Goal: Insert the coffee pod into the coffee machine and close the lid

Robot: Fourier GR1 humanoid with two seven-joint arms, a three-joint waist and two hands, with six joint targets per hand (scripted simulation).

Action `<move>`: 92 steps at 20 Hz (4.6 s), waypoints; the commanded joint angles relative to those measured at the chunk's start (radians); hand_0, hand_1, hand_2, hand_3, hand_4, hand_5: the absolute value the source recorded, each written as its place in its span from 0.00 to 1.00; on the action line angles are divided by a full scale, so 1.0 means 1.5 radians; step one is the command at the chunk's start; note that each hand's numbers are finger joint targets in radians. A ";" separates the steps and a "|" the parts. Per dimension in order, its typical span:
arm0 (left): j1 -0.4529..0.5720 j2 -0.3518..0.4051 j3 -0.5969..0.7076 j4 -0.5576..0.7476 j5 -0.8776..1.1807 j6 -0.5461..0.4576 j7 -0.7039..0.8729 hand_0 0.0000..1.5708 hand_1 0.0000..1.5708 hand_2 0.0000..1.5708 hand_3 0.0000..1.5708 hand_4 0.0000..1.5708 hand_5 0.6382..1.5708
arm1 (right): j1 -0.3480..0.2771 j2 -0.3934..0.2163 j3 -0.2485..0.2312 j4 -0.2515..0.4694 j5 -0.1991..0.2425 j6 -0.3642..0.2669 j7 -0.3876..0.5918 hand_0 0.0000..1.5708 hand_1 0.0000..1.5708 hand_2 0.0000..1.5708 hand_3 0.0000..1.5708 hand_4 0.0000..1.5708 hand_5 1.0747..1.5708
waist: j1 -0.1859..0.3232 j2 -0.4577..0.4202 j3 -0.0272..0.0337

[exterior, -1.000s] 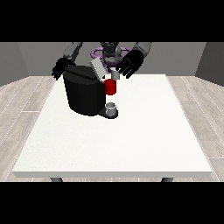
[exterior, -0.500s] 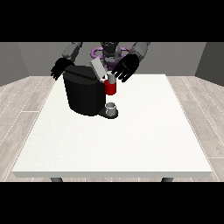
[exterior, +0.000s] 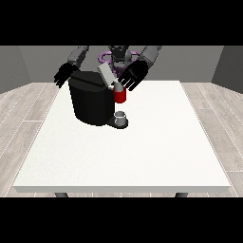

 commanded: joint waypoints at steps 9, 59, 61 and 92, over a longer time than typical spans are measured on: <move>-0.005 -0.013 -0.002 0.012 -0.015 0.011 0.011 0.79 0.79 0.81 0.76 0.31 1.00 | 0.015 -0.012 -0.007 0.006 -0.006 0.014 -0.020 0.00 0.00 0.00 0.00 0.28 1.00 | -0.009 0.010 0.0000; 0.114 -0.072 -0.025 -0.004 -0.042 -0.049 -0.013 0.00 0.00 0.00 0.00 0.00 1.00 | 0.117 0.018 0.002 0.009 -0.018 -0.010 -0.017 0.00 0.00 0.00 0.00 0.25 1.00 | 0.072 -0.163 -0.0002; 0.107 -0.079 0.036 0.000 0.024 -0.070 -0.008 0.00 0.00 0.00 0.00 0.00 1.00 | 0.131 -0.003 -0.020 0.021 -0.037 0.018 -0.043 0.00 0.00 0.00 0.00 0.25 1.00 | 0.081 -0.167 -0.0001; 0.489 -0.253 0.128 -0.209 0.335 -0.145 -0.061 0.00 0.00 0.00 0.00 0.00 1.00 | 0.062 -0.090 0.028 -0.028 0.001 0.129 0.047 0.00 0.00 0.00 0.00 0.08 1.00 | 0.292 -0.292 -0.0001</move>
